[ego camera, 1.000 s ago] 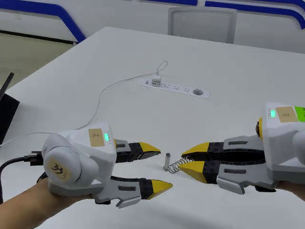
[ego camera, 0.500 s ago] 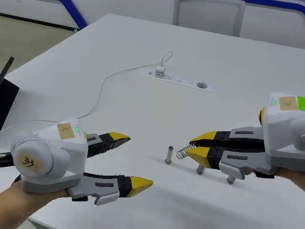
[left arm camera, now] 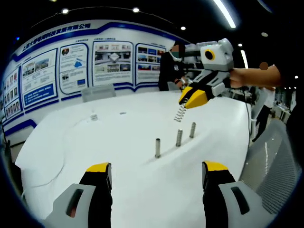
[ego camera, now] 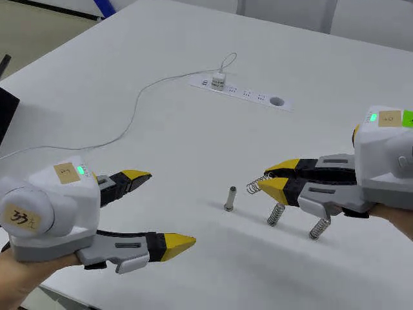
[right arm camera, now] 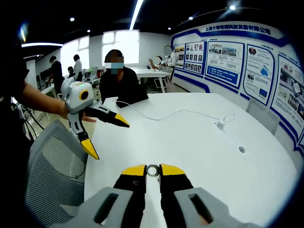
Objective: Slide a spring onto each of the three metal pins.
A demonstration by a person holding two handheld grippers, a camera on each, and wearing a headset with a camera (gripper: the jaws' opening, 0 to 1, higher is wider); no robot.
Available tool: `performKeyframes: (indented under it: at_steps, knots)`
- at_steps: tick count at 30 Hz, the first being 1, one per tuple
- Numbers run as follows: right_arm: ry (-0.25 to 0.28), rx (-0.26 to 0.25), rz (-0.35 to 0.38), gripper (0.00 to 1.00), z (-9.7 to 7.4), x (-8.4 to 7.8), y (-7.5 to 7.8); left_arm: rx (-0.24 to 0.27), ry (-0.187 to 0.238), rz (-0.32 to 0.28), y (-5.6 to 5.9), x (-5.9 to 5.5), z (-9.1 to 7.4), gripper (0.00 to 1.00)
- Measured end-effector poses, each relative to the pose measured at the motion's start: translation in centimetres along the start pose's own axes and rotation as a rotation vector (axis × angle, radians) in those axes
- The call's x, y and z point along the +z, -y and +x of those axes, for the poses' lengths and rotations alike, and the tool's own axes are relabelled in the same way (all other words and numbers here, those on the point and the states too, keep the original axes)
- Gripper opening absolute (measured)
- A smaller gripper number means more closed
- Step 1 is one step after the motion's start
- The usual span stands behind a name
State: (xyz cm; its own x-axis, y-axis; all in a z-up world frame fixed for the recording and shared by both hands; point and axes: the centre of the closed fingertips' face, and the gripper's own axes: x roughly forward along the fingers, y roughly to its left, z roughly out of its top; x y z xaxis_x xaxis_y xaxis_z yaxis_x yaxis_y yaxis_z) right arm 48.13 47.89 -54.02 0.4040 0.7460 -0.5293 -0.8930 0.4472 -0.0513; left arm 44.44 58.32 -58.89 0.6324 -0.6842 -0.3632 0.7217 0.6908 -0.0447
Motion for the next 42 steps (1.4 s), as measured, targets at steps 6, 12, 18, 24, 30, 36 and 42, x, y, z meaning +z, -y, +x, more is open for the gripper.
performKeyframes:
  at_steps: [6, 12, 18, 24, 30, 36, 42]
  knots:
    - [-0.014, 0.004, 0.001, 0.11, 1.0, -0.3, 0.4, 0.038, 0.014, -0.063, -0.5, -0.3, 0.0, 0.84]
    - [-0.029, 0.014, 0.000, 0.11, 1.9, -0.4, 0.3, 0.031, 0.002, -0.075, 0.0, -0.8, 0.2, 0.91]
    - [-0.060, 0.001, -0.008, 0.11, 3.2, -0.9, 1.2, 0.048, -0.012, -0.096, -0.4, -1.4, -0.1, 0.94]
    - [-0.088, -0.009, 0.010, 0.11, 4.5, -1.7, 1.8, 0.049, -0.009, -0.109, -0.4, -1.4, -0.1, 0.99]
    - [-0.115, -0.008, 0.011, 0.11, 5.4, -2.2, 2.0, 0.033, -0.025, -0.102, -0.2, -1.7, 0.1, 1.00]
    - [-0.165, -0.002, -0.019, 0.11, 6.2, -3.1, 2.0, 0.030, -0.038, -0.114, -0.2, -2.1, 0.1, 1.00]
    - [-0.184, -0.002, -0.047, 0.11, 7.0, -3.4, 1.9, 0.025, -0.046, -0.113, -0.1, -2.3, 0.1, 1.00]
